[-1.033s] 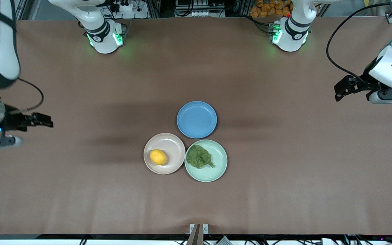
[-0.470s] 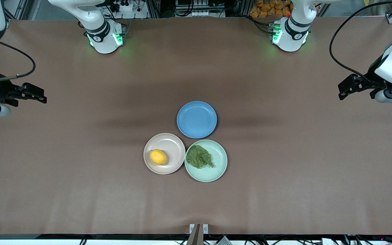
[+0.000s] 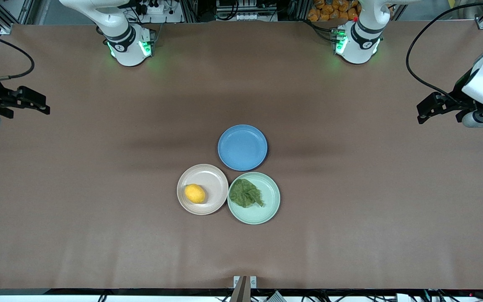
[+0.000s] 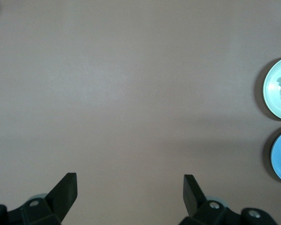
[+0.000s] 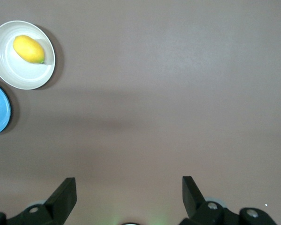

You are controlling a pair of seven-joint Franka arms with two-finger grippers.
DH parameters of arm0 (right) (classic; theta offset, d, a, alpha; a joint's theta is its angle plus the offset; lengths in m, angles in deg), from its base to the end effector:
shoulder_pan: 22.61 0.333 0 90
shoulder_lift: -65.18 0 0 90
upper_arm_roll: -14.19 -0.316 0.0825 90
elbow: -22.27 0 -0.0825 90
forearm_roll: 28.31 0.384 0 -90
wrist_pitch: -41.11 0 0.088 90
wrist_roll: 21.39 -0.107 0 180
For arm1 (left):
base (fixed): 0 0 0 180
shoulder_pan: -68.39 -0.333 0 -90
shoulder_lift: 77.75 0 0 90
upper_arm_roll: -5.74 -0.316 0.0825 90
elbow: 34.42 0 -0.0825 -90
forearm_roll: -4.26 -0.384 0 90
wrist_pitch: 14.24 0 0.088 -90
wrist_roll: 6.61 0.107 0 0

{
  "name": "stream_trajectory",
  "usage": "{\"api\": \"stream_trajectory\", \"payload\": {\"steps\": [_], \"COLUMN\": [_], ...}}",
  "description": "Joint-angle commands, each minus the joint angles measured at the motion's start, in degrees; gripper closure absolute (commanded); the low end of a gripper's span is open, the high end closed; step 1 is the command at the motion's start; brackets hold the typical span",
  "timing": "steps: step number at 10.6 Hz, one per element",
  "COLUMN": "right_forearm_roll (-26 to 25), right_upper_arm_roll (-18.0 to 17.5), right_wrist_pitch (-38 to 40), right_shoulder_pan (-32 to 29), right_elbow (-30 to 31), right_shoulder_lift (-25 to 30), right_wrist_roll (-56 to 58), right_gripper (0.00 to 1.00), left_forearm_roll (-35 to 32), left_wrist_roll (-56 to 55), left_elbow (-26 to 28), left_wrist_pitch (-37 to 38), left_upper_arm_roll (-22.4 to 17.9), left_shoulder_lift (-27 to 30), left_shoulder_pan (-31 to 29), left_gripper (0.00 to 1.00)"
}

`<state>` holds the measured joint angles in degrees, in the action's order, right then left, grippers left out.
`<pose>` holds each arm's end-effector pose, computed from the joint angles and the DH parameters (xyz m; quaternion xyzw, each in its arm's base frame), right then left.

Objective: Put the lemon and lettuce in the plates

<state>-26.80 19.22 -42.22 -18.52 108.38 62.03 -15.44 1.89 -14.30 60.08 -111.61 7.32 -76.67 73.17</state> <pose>0.5591 -0.0047 0.6161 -0.9976 -0.0444 0.0509 0.0138 0.5569 -0.0583 0.6093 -0.9991 -0.0096 -0.0367 0.0165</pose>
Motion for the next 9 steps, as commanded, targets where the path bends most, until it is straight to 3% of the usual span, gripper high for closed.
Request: {"api": "stream_trajectory", "payload": {"steps": [1,3,9], "right_forearm_roll": [-2.0,-2.0,-2.0], "right_upper_arm_roll": [-0.2,-0.2,-0.2], "right_wrist_pitch": [1.6,1.6,-0.3], "right_shoulder_pan": [-0.9,-1.4,-1.8], "right_elbow": [0.4,0.6,3.7], "right_shoulder_lift": [2.3,2.7,4.5], "right_wrist_roll": [-1.0,-1.0,-1.1], "right_gripper": [0.00,0.00,0.00], "left_forearm_roll": [0.4,0.4,1.1], "left_wrist_roll": [1.3,1.0,1.1], "left_elbow": [-1.2,-4.0,-4.5], "left_wrist_pitch": [0.5,0.6,0.7], "left_upper_arm_roll": [0.0,0.1,0.2], "left_shoulder_lift": [-0.3,-1.5,-1.4], "left_shoulder_pan": [-0.3,-0.1,-0.1], "left_gripper": [0.00,0.00,0.00]}}
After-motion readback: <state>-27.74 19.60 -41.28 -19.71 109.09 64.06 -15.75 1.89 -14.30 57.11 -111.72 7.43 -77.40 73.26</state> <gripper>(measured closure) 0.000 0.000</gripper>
